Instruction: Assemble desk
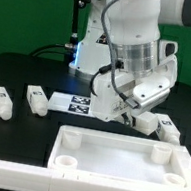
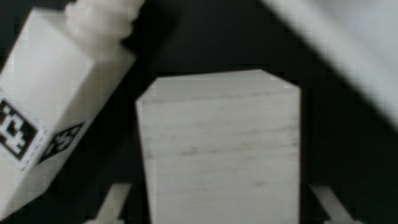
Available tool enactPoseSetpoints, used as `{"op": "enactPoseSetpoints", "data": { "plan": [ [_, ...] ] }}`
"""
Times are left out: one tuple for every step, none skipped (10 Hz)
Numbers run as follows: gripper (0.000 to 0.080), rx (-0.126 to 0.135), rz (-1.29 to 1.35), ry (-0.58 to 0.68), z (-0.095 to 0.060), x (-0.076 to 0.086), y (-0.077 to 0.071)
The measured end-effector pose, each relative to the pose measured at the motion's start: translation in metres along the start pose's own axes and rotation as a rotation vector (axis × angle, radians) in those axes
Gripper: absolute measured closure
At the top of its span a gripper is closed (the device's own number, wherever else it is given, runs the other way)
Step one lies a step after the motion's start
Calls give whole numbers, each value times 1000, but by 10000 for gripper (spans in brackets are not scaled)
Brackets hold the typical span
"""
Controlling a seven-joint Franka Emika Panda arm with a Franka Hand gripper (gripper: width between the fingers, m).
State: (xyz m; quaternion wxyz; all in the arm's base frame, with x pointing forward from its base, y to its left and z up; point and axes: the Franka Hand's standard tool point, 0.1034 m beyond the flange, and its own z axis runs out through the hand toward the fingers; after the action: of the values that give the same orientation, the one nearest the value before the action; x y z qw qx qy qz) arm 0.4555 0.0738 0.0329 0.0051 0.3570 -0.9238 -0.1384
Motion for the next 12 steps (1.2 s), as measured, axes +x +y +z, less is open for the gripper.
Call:
{"op": "enactPoseSetpoints", "data": {
  "plan": [
    [514,-11,23,6,5,9,3],
    [514,-14,37,8,11,16,3],
    [514,-19,47,14,18,22,3],
    [514,-23,38,24,23,26,4],
    [514,-27,24,31,26,27,5],
    [514,-27,20,30,26,27,5],
    [514,-27,18,31,26,27,5],
    [378,-27,18,31,26,27,5],
    [237,-29,6,28,24,26,6],
    [237,-37,-22,10,16,19,7],
    [167,-33,-46,-10,5,14,12],
    [153,-29,-94,-35,-8,10,21]
  ]
}}
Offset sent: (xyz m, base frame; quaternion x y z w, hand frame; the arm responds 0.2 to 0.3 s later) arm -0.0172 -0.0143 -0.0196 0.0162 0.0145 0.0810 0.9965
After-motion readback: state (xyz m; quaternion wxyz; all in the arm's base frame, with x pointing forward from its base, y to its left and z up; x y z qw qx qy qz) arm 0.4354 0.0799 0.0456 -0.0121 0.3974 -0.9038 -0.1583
